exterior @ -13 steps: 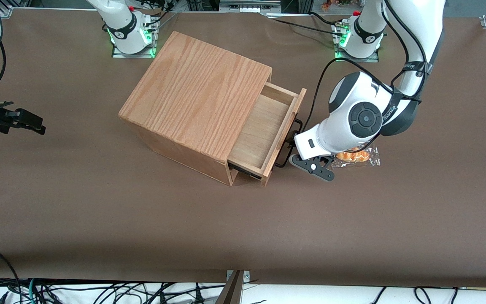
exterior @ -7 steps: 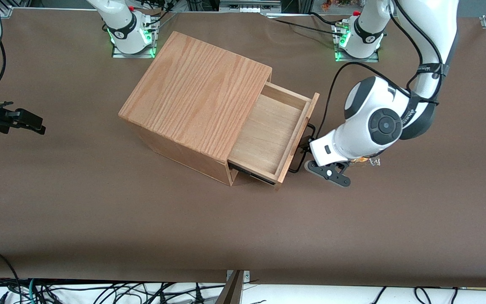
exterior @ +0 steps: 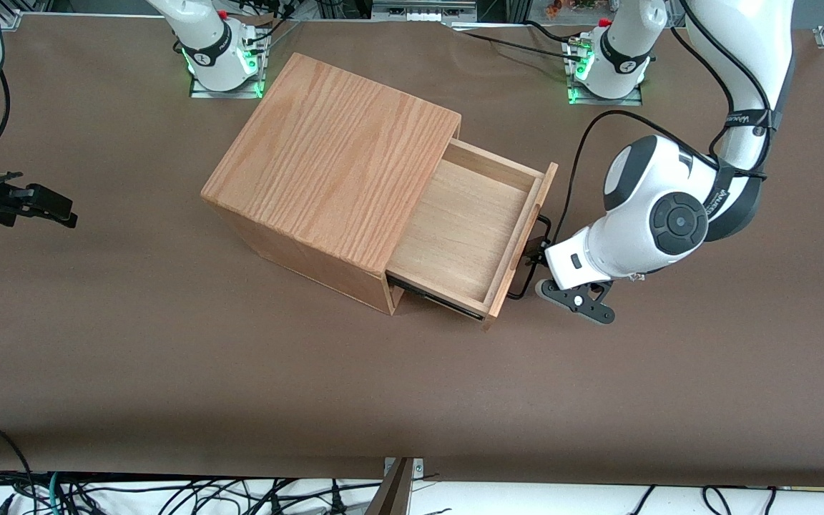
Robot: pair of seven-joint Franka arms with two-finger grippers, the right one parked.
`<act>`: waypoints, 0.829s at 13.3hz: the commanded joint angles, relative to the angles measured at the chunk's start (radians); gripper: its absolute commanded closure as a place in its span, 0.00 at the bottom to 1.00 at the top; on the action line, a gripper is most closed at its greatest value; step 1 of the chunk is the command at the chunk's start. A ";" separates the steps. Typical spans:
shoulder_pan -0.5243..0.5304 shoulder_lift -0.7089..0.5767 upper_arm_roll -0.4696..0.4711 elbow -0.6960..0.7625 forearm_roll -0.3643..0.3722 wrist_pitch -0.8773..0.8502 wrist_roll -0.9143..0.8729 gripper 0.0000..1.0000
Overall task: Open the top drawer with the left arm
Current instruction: 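Pull the drawer handle outward from the cabinet with the left gripper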
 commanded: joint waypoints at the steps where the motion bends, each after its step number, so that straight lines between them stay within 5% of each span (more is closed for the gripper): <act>1: -0.002 -0.007 0.027 0.047 0.149 -0.042 0.016 0.00; 8: 0.010 -0.009 0.023 0.049 0.141 -0.042 0.016 0.00; 11: 0.012 -0.009 0.019 0.047 0.048 -0.070 0.016 0.00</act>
